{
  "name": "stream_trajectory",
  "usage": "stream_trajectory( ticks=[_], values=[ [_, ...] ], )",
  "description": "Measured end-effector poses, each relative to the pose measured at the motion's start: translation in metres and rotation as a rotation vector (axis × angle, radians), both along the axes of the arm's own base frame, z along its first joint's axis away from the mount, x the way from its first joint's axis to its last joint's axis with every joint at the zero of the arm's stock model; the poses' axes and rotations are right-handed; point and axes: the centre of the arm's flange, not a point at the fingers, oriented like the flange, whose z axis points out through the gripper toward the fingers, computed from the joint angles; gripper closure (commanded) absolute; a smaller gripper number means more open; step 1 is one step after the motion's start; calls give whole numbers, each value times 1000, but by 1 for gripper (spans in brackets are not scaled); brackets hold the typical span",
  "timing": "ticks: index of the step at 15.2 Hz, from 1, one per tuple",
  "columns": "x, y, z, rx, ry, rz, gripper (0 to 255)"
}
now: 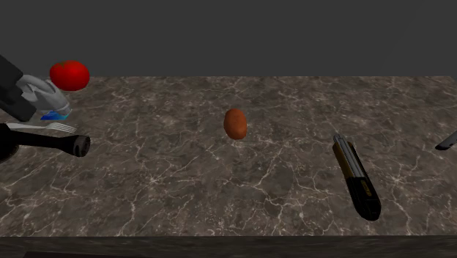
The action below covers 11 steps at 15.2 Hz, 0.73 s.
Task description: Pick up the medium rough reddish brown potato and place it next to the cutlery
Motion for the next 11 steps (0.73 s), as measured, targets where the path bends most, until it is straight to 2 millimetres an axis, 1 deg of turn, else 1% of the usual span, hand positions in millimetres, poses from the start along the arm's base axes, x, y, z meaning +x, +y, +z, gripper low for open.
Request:
stream_trajectory(
  ticks=[1, 3, 6, 8, 11],
  values=[
    [0, 0, 0, 0, 0, 0, 0],
    [8, -10, -7, 1, -1, -1, 0],
    [26, -35, -31, 4, -4, -3, 0],
    [40, -52, -40, 5, -6, -4, 0],
    [64, -82, -60, 7, -10, -6, 0]
  ],
)
